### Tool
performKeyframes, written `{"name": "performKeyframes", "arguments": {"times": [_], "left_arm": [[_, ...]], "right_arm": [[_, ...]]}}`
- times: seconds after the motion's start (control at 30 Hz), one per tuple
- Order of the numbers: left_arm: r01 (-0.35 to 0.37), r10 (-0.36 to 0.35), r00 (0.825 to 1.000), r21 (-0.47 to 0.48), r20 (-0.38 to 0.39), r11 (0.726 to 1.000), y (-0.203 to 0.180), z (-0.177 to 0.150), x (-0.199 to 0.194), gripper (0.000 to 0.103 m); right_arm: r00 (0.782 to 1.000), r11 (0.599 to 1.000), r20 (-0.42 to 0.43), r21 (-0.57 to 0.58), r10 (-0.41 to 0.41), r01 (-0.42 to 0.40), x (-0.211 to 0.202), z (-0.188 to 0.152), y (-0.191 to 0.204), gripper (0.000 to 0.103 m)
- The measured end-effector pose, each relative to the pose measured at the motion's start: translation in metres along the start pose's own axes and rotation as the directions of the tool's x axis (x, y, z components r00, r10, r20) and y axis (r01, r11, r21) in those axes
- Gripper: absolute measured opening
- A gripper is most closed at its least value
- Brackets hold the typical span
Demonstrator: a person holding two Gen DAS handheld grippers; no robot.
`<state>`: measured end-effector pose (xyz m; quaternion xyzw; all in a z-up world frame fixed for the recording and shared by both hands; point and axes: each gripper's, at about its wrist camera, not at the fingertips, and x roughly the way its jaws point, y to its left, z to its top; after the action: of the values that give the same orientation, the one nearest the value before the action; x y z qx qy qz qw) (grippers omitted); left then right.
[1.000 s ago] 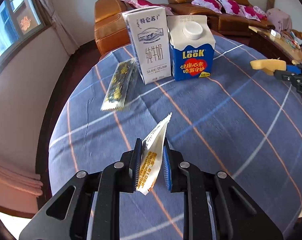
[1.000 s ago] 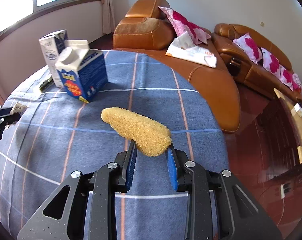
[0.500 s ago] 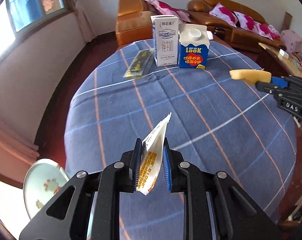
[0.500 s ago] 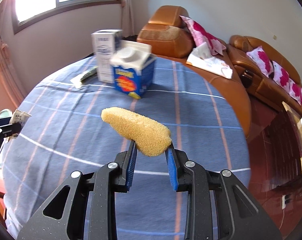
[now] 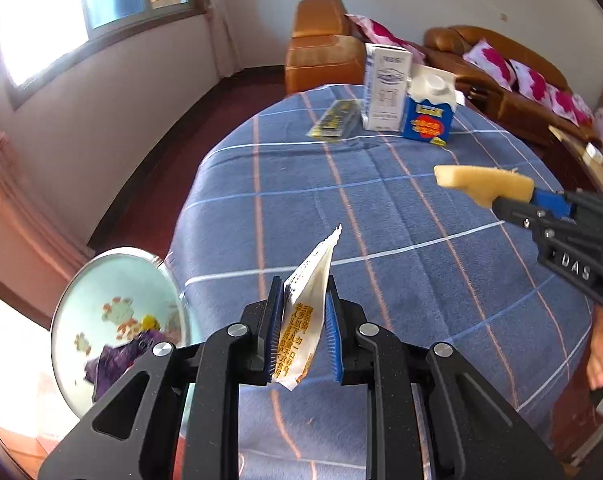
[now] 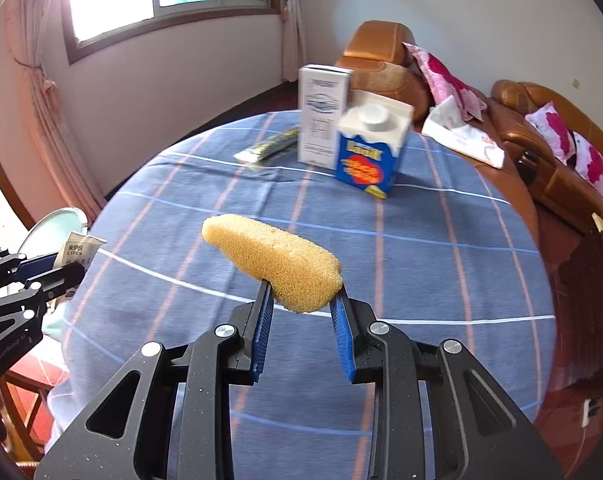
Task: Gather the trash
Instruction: 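Carry the white wrapper and yellow sponge over the bin with both tools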
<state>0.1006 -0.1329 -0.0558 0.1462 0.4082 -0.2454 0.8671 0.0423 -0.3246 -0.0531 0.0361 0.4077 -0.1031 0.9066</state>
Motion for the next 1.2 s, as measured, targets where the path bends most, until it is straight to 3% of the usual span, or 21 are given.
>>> {"name": "performKeyframes", "arguments": {"times": [0.67,1.2], "left_arm": [[-0.109,0.113,0.994,-0.165,0.013,0.98,0.075,-0.041,-0.024,0.02],[-0.215,0.22,0.975,-0.289,-0.015,0.933,0.148,-0.067,-0.034,0.02]], "right_arm": [[0.991,0.988,0.004,-0.078,0.134,-0.133,-0.001,-0.004,0.108,0.029],[0.971,0.955,-0.037,-0.177,0.235,-0.238,0.006,-0.001,0.192,0.029]]}}
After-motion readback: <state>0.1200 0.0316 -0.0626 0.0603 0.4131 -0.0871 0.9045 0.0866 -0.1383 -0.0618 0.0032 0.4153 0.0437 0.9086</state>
